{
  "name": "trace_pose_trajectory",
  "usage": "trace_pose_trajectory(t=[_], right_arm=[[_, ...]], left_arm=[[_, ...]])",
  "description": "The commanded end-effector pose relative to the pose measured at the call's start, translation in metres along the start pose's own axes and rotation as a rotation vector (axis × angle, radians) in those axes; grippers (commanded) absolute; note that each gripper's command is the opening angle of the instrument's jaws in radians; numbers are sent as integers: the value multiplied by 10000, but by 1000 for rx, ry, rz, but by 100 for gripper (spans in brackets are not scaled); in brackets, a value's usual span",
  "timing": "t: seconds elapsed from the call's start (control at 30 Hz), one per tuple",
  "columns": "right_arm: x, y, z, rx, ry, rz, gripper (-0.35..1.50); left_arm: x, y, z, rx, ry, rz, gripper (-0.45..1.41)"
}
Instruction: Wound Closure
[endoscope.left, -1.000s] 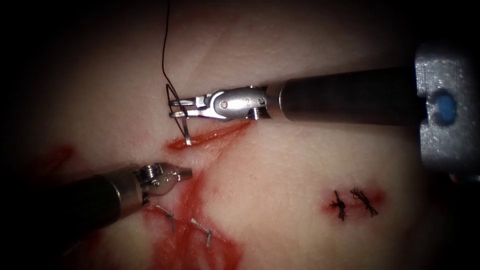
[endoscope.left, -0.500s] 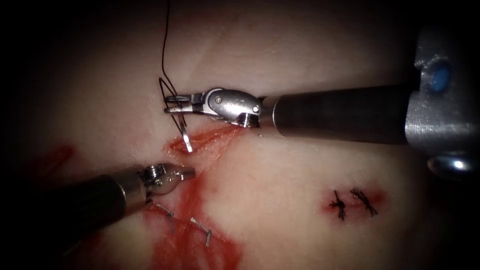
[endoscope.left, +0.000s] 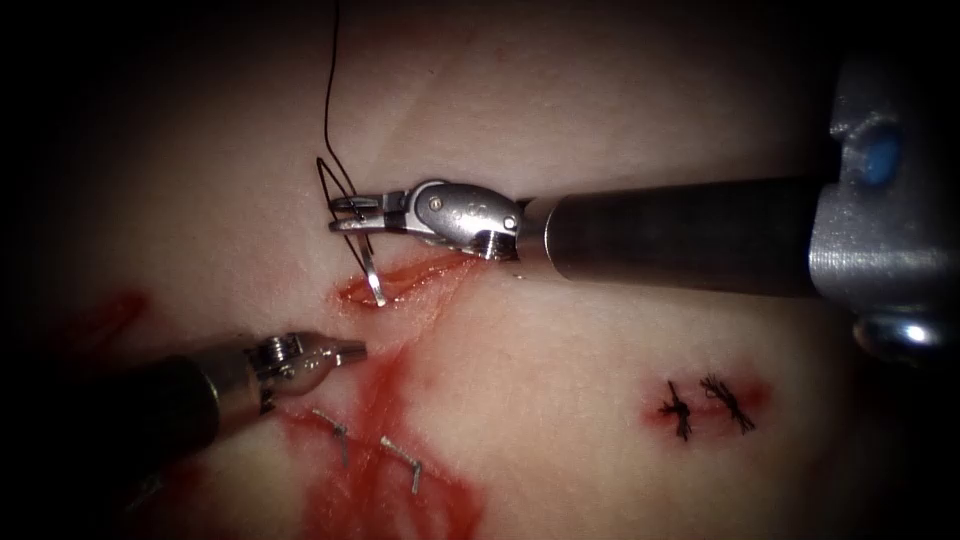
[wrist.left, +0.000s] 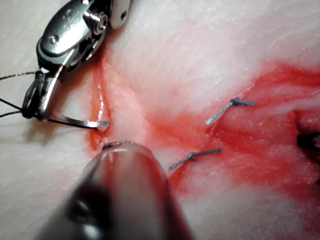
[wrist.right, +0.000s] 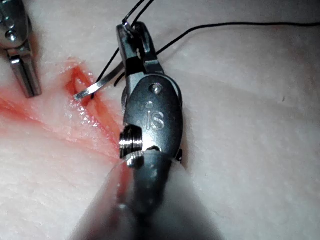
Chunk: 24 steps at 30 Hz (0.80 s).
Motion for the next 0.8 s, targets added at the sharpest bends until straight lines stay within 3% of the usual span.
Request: trace_pose_trajectory(t=[0.03,0.3,0.47,0.8], right_arm=[[-6,-4,8,4,0,28,-35],[-8,-7,8,-27,-66,192,-35],[-7,-5,7,-36,-83,216,-35],[-20,-22,7,-30,-186,386,-35]], left_arm=[[2,-3,11,1,0,-5,-11],[2,-3,17,4,4,-5,-11],[4,0,19,-2,6,-7,-11],[3,-1,17,-5,7,-5,-11]])
